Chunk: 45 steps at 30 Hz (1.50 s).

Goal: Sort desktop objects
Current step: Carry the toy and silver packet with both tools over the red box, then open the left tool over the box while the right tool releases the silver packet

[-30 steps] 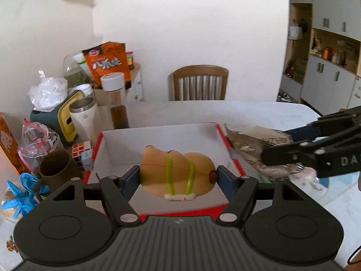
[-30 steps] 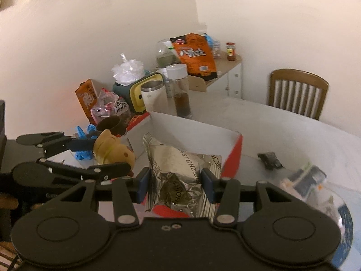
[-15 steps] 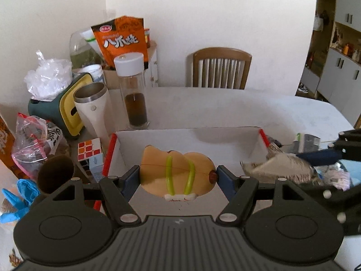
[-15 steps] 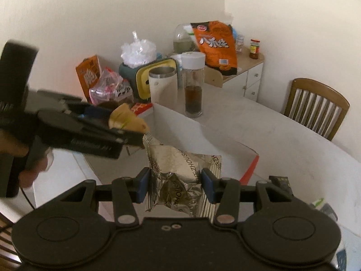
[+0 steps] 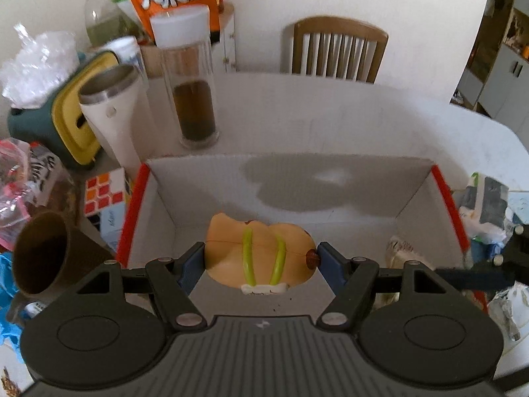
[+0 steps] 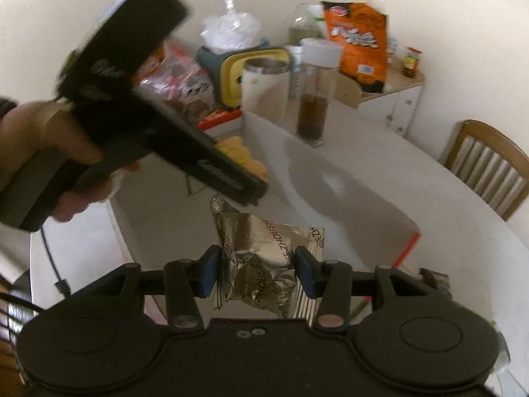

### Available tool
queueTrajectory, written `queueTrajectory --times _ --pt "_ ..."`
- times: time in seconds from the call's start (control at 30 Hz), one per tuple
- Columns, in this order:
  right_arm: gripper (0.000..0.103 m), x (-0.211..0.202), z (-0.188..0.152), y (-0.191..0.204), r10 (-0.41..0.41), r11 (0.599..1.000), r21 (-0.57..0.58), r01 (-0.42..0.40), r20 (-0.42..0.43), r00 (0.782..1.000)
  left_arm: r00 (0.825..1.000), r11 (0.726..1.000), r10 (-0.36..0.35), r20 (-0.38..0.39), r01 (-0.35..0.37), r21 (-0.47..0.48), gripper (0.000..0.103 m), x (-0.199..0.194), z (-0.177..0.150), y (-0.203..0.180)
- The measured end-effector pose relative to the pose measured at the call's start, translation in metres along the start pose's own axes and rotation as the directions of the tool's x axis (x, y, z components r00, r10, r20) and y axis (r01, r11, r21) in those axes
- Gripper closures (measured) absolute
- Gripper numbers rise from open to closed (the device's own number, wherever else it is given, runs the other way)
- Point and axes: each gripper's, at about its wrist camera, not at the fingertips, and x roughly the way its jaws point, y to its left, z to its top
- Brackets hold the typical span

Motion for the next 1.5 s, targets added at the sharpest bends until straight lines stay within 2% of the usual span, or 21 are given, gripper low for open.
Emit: queueTrajectory --times 0.37,0.7,0.97,1.17,1.23,1.3,1.5 --pt "0.055 0.048 -0.001 0.005 0.042 0.997 -0.056 -0.049 -0.109 0.993 0.991 0.999 -0.015 -0.135 0.011 -0.03 0.03 0.049 0.004 0.004" --pt "0.055 0.073 0.0 -0.007 0.065 0.997 -0.036 -0.072 -0.173 0.983 0.979 0.999 -0.045 -0.201 0.04 -0.03 0.03 0.071 0.001 0.005" --pt "0.055 0.081 0.002 -0.007 0.069 0.996 -0.033 -0.079 -0.229 0.971 0.96 0.998 -0.054 -0.276 0.046 -0.036 0.026 0.085 0.0 0.004" --pt "0.052 0.084 0.003 -0.01 0.065 0.997 -0.018 -0.072 -0.25 0.966 0.958 0.997 -0.068 -0.28 0.054 -0.056 0.025 0.087 -0.004 0.005" --pt "0.048 0.083 0.003 -0.01 0.061 0.997 -0.022 -0.068 -0.243 0.968 0.958 0.997 -0.068 -0.278 0.053 -0.059 0.025 0.087 -0.006 0.004" --pt "0.039 0.081 0.004 -0.011 0.048 0.998 -0.017 -0.053 -0.228 0.973 0.959 0.997 -0.064 -0.277 0.049 -0.063 0.024 0.087 -0.006 0.005" --pt "0.035 0.077 0.003 -0.014 0.042 0.999 0.007 -0.042 -0.221 0.974 0.962 0.996 -0.059 -0.265 0.039 -0.082 0.022 0.079 -0.002 0.006"
